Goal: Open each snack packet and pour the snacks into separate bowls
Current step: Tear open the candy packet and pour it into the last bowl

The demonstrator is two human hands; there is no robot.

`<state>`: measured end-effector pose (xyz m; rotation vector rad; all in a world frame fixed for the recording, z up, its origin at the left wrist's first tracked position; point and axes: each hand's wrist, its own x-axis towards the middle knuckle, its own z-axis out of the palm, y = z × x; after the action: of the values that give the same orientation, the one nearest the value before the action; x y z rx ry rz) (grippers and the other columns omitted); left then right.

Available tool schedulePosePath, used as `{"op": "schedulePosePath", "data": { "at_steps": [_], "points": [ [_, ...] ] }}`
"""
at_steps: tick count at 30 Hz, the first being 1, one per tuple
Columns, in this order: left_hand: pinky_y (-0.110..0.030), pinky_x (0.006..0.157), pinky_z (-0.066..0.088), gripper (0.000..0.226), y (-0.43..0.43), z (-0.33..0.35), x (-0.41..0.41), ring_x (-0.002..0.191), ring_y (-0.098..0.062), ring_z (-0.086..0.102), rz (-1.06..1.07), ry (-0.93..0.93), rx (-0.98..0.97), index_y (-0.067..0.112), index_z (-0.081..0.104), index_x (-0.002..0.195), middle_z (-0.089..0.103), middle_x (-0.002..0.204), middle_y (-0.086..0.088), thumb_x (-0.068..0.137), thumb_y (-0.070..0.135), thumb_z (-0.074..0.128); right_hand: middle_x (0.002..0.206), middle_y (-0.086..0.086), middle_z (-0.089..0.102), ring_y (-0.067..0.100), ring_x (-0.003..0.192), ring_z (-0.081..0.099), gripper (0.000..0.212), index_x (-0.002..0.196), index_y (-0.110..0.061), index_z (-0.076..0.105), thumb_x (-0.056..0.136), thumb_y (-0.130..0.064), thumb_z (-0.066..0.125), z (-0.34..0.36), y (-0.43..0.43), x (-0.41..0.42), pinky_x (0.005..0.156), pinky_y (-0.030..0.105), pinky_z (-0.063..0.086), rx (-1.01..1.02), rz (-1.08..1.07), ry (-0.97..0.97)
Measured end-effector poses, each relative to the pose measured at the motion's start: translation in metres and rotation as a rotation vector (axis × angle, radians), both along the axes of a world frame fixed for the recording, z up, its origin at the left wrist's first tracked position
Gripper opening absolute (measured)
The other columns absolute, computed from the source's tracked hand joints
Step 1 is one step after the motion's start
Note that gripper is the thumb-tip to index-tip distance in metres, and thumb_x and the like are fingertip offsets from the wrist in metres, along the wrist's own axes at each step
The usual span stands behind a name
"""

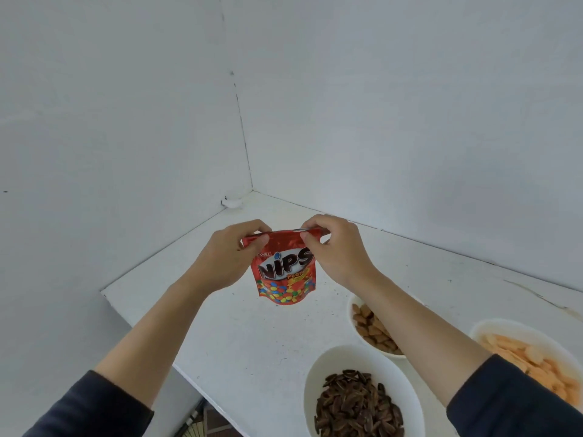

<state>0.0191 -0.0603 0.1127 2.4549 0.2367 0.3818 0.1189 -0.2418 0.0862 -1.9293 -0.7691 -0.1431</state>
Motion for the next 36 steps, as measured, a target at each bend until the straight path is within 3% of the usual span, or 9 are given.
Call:
{"op": "schedulePosePath", "data": {
  "at_steps": [8,12,14,19,24,28,32,36],
  "points": [
    [-0.021,0.064,0.054,0.013,0.021,-0.061,0.000,0.060,-0.009,0.067,0.005,0.117,-0.124,0.032,0.073,0.098,0.074,0.090,0.013,0.100,0.029,0.060,0.084,-0.008,0.071,0.003,0.084,0.063,0.008,0.085,-0.015,0.072,0.092,-0.015,0.068,-0.050,0.009,0.001,0.071,0.008,0.044,-0.163,0.023,0.072],
    [-0.021,0.067,0.050,0.014,0.019,-0.084,-0.001,0.064,-0.006,0.067,-0.033,0.200,-0.186,0.033,0.075,0.101,0.073,0.089,0.014,0.100,0.033,0.060,0.083,-0.009,0.072,0.008,0.082,0.064,0.010,0.086,-0.017,0.073,0.093,-0.019,0.067,-0.073,0.004,0.003,0.077,0.026,0.052,-0.258,0.043,0.160],
    [-0.015,0.067,0.045,0.015,0.020,-0.086,-0.001,0.073,-0.007,0.065,-0.024,0.200,-0.179,0.034,0.074,0.102,0.072,0.092,0.019,0.100,0.034,0.059,0.084,-0.008,0.073,0.010,0.084,0.065,0.010,0.086,-0.018,0.074,0.093,-0.022,0.067,-0.075,0.003,0.004,0.078,0.029,0.053,-0.265,0.034,0.161],
    [-0.014,0.064,0.040,0.014,0.022,-0.081,0.002,0.076,-0.009,0.055,-0.017,0.119,-0.072,0.033,0.075,0.095,0.072,0.094,0.016,0.099,0.034,0.062,0.100,-0.007,0.072,0.009,0.094,0.061,0.014,0.102,-0.020,0.075,0.091,-0.013,0.069,-0.068,0.002,0.002,0.082,0.019,0.046,-0.287,0.043,-0.041],
    [-0.010,0.057,0.039,0.017,0.020,-0.083,0.003,0.072,-0.007,0.061,0.013,0.119,-0.111,0.029,0.078,0.088,0.073,0.084,0.013,0.097,0.034,0.064,0.097,-0.009,0.074,0.015,0.094,0.064,0.018,0.102,-0.023,0.078,0.093,-0.014,0.065,-0.073,0.013,-0.005,0.081,0.042,0.050,-0.302,0.132,-0.303],
    [-0.018,0.061,0.040,0.020,0.023,-0.083,0.007,0.062,-0.003,0.057,0.026,0.169,-0.253,0.027,0.079,0.086,0.075,0.081,0.010,0.097,0.037,0.065,0.092,-0.003,0.075,0.015,0.086,0.067,0.019,0.101,-0.017,0.080,0.093,-0.010,0.064,-0.076,0.023,-0.008,0.075,0.039,0.055,-0.226,0.157,-0.299],
    [-0.024,0.067,0.045,0.023,0.032,-0.078,0.008,0.057,-0.003,0.053,-0.014,0.271,-0.440,0.023,0.081,0.089,0.067,0.062,0.015,0.097,0.038,0.064,0.094,0.001,0.076,0.016,0.087,0.070,0.021,0.100,-0.013,0.081,0.092,-0.004,0.064,-0.077,0.025,-0.005,0.075,0.039,0.058,-0.207,0.166,-0.246],
    [-0.030,0.073,0.050,0.023,0.043,-0.076,0.009,0.068,-0.012,0.055,-0.065,0.337,-0.556,0.021,0.083,0.093,0.071,0.081,-0.012,0.097,0.035,0.066,0.097,0.003,0.078,0.020,0.088,0.072,0.025,0.103,-0.011,0.080,0.090,-0.001,0.061,-0.072,0.027,-0.004,0.076,0.040,0.059,-0.267,0.212,-0.314]
  ]
}}
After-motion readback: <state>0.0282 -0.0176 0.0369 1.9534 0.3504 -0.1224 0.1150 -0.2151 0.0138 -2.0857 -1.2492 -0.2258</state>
